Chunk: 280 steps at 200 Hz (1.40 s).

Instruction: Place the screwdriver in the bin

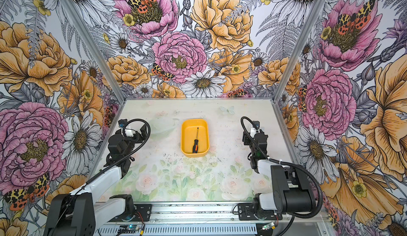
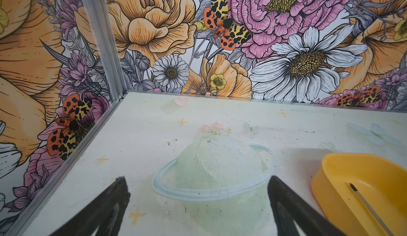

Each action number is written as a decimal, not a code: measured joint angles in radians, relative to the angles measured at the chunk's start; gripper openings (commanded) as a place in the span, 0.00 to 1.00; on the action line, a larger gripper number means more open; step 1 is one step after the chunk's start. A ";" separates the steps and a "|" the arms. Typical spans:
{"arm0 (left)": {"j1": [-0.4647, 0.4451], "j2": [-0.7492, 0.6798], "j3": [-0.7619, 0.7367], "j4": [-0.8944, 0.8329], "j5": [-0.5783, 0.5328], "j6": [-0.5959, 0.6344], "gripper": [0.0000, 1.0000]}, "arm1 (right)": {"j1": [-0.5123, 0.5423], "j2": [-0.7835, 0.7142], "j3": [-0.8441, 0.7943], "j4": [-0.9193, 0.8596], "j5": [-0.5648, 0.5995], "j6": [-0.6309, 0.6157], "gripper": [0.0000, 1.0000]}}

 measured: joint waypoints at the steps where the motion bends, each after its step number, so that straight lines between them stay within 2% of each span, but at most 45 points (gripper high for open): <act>1: 0.000 0.001 0.000 0.002 0.000 0.000 0.99 | 0.000 0.001 0.000 0.002 0.000 0.000 0.68; 70: 0.016 0.113 -0.029 0.124 0.035 -0.003 0.99 | 0.000 0.123 -0.003 0.094 0.030 0.000 0.69; 160: 0.017 0.252 -0.029 0.228 0.045 0.000 0.99 | 0.000 0.127 -0.001 0.096 0.045 0.003 0.71; 200: 0.017 0.382 -0.040 0.381 0.041 0.000 0.99 | 0.000 0.127 0.006 0.095 0.045 0.003 0.73; 247: 0.016 0.430 -0.017 0.369 0.035 0.000 0.99 | 0.000 0.127 0.009 0.095 0.045 0.003 0.76; 280: 0.016 0.430 -0.012 0.369 0.032 0.001 0.99 | 0.000 0.127 0.010 0.095 0.045 0.008 0.83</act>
